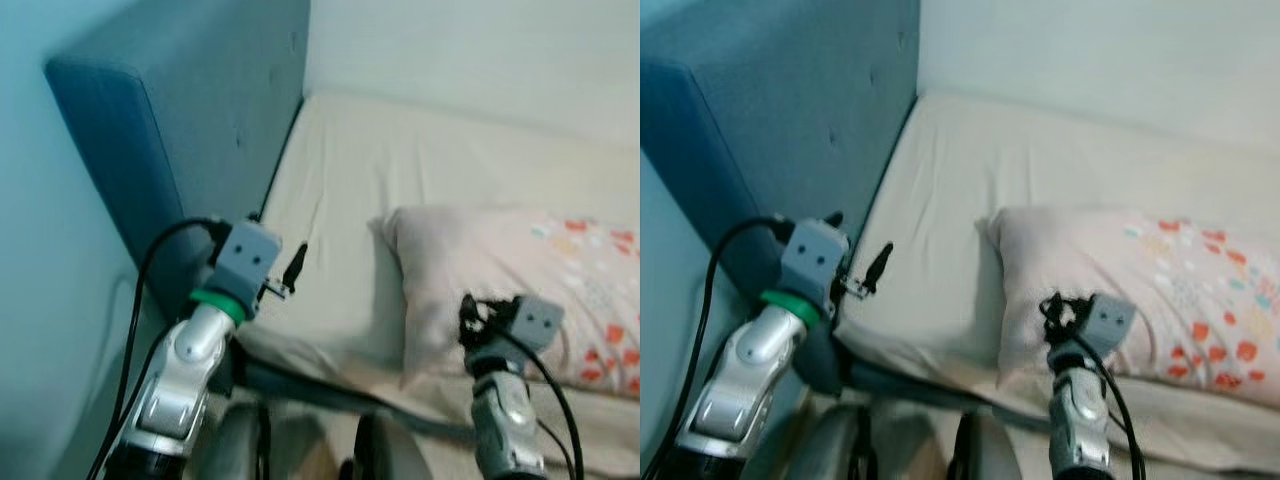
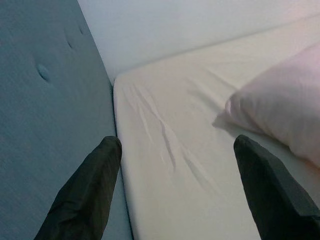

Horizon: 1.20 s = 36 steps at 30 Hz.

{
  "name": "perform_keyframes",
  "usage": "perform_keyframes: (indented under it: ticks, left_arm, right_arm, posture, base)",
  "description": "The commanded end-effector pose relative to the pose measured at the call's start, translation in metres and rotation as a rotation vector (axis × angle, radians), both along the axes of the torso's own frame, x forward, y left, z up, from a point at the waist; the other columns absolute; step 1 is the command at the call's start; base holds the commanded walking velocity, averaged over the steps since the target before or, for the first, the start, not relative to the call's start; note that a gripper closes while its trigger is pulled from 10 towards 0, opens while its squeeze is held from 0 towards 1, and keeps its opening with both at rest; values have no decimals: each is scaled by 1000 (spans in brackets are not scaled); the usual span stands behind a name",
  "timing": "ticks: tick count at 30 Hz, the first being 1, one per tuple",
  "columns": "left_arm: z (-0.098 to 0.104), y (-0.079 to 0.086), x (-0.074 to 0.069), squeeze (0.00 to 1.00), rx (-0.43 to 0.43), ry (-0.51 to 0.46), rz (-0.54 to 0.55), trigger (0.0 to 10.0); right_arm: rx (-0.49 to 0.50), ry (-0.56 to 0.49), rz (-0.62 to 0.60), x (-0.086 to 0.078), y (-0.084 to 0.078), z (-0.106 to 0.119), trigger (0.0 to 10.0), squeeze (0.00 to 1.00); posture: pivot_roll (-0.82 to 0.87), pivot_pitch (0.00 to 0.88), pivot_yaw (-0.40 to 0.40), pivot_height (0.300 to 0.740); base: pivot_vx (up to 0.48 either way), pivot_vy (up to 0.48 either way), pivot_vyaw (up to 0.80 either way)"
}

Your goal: Clean up the room

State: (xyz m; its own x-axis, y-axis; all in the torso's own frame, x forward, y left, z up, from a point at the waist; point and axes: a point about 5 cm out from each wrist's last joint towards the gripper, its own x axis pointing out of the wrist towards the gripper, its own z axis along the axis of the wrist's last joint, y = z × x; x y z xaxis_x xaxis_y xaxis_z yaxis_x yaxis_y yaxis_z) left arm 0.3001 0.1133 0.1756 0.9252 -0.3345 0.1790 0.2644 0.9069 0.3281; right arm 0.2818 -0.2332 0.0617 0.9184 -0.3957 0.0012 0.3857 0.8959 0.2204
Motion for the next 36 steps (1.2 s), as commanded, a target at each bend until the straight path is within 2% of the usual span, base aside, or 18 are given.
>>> perform_keyframes:
  ticks: [1,2,4,9,10,11,13,14,15,19,20,23,25,26,28,30,33,36]
  left_arm:
    - [-3,-4,1,0,12,9,-17,10000]
    - [-3,-4,1,0,12,9,-17,10000]
    - [-4,-6,2,0,16,11,-25,10000]
    - [-4,-6,3,0,18,10,-27,10000]
    - [-4,-6,3,0,20,12,-28,10000]
    - [-4,-6,3,0,20,12,-28,10000]
    - [-6,-6,3,0,24,17,-30,10000]
    - [-6,-7,3,0,26,18,-32,10000]
    - [-6,-7,3,0,27,18,-33,10000]
    - [-6,-7,3,0,27,19,-33,10000]
    - [-6,-7,4,0,28,19,-33,10000]
    - [-6,-7,4,0,30,19,-30,10000]
    - [-6,-6,4,0,31,19,-24,10000]
    - [-6,-6,4,0,31,19,-24,10000]
    - [-7,-6,3,0,32,20,-23,10000]
    - [-7,-6,3,0,32,20,-23,10000]
    - [-6,-6,4,0,36,18,-26,10000]
    - [-6,-6,4,0,38,16,-26,10000]
  right_arm:
    - [-15,9,-105,-10,-16,-3,10000,0]
    - [-15,9,-105,-10,-16,-3,10000,0]
    - [-11,-25,-235,-21,-34,1,10000,0]
    - [0,-51,-289,-28,-43,4,10000,0]
    - [170,-81,-296,-31,-44,-2,10000,0]
    - [170,-81,-296,-31,-44,-2,10000,0]
    - [501,-194,-268,-35,-46,-13,10000,0]
    - [607,-248,-233,-36,-47,-16,10000,82]
    - [648,-273,-211,-36,-49,-18,10000,1000]
    - [663,-291,-224,-38,-54,-19,10000,1000]
    - [713,-327,-213,-37,-58,-19,10000,1000]
    - [755,-374,-180,-36,-62,-17,10000,1000]
    - [836,-492,-6,-31,-63,-7,10000,1000]
    - [836,-492,-6,-31,-63,-7,10000,1000]
    - [854,-554,165,-27,-59,4,10000,1000]
    - [854,-554,165,-27,-59,4,10000,1000]
    - [858,-581,418,-22,-50,11,10000,1000]
    - [858,-586,365,-14,-58,13,10000,965]
  posture:
    - [108,128,-35,575]
    - [108,128,-35,575]
    - [108,128,-35,560]
    - [97,135,-30,545]
    - [91,139,-27,545]
    - [91,139,-27,545]
    - [91,139,-27,545]
    - [91,139,-27,545]
    - [91,139,-27,545]
    - [91,139,-27,545]
    - [91,139,-27,545]
    - [91,139,-27,545]
    - [113,139,-18,545]
    - [113,139,-18,545]
    - [115,138,-17,545]
    - [115,138,-17,545]
    - [117,136,-16,545]
    - [117,136,-16,545]
  base:
    - [0,0,0]
    - [0,0,0]
    - [0,0,0]
    - [0,0,0]
    - [0,0,0]
    - [0,0,0]
    - [0,0,0]
    - [0,0,0]
    - [0,0,0]
    - [0,0,0]
    - [0,0,0]
    - [0,0,0]
    - [0,0,0]
    - [0,0,0]
    - [0,0,0]
    - [0,0,0]
    - [0,0,0]
    - [0,0,0]
